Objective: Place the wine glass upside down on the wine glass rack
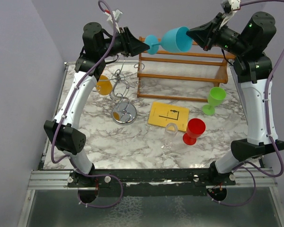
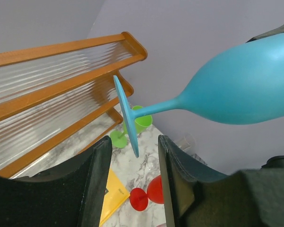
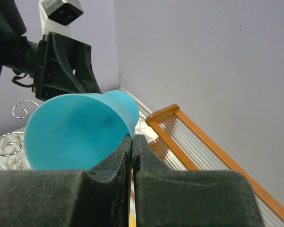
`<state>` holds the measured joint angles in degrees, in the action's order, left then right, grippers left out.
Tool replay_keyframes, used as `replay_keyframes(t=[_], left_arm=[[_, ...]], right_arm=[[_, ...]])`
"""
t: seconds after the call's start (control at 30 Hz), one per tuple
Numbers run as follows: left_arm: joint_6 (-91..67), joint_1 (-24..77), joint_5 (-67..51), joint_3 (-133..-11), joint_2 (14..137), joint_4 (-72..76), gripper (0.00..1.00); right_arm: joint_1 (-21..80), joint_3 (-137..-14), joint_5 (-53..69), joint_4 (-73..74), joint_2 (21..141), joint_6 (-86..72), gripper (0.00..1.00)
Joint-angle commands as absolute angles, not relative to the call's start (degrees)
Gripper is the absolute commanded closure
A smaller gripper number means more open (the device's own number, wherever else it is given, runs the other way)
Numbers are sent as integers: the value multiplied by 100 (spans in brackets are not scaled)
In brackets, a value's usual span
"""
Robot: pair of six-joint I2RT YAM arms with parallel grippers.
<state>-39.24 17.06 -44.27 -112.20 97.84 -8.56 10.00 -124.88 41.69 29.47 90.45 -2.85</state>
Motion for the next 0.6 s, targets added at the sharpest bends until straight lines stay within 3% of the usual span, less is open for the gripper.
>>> replay_keyframes(t=[0.0,0.33,0.47,0.57], left_arm=[[-4174,1790,-4788,-11134,9908,-455,57],[-4319,1797,-4834,-11131,10036,-280,81],[-4316,1794,-4877,-11111,10037,-180,99],[-4213,1787,-4863,-11080,9984,-166,100]], right_arm=[[976,-12374,4298,2699,8936,-401,99],[976,-12187,4401,2620,8866,-457,99],[974,-12068,4413,2574,8838,-453,99],[976,-11991,4368,2582,8806,-369,99]])
